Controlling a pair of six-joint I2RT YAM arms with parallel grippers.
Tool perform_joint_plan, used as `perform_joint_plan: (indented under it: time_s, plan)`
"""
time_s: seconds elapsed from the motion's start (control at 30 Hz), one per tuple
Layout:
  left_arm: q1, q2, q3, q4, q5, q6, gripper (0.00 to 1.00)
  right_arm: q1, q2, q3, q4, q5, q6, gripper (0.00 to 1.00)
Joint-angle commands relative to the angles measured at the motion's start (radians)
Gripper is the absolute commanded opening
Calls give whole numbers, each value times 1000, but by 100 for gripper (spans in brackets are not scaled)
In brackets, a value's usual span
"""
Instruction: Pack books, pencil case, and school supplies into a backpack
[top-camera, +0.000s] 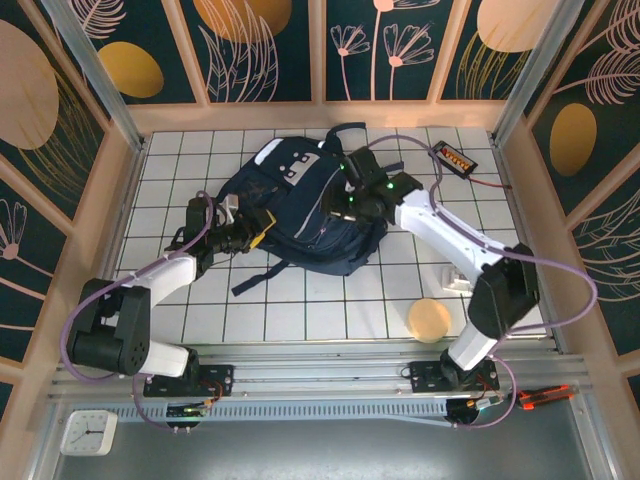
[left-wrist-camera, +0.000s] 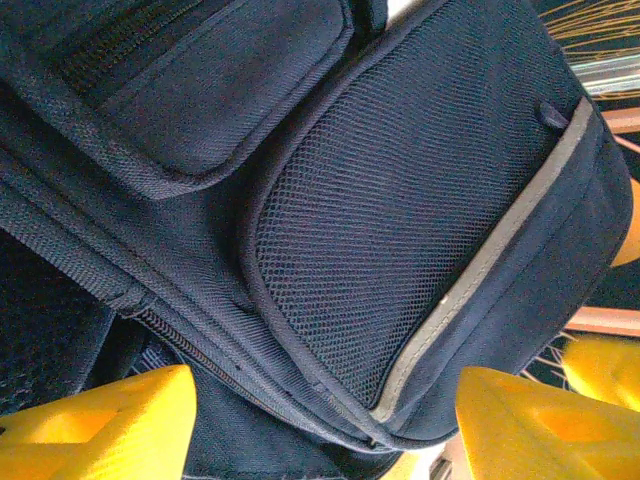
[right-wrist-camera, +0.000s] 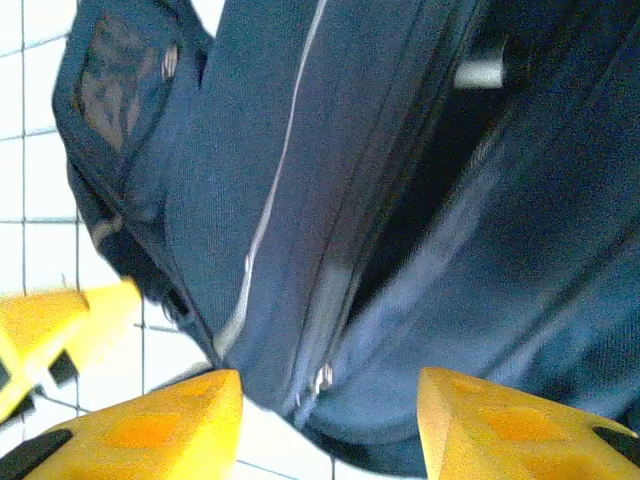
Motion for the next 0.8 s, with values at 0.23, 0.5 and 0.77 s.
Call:
perform_joint_plan:
  time_s: [0.23,0.5,0.77]
  plan:
    - [3,52,64,-13,17,19,69,137,69,-72,78,160,-18,44]
    - [3,47,55,-17,20,16,69,159,139,-46,50,206,-58,40]
    - [3,44,47,-1,15,1,70,171,157,-45,31,221,-83,28]
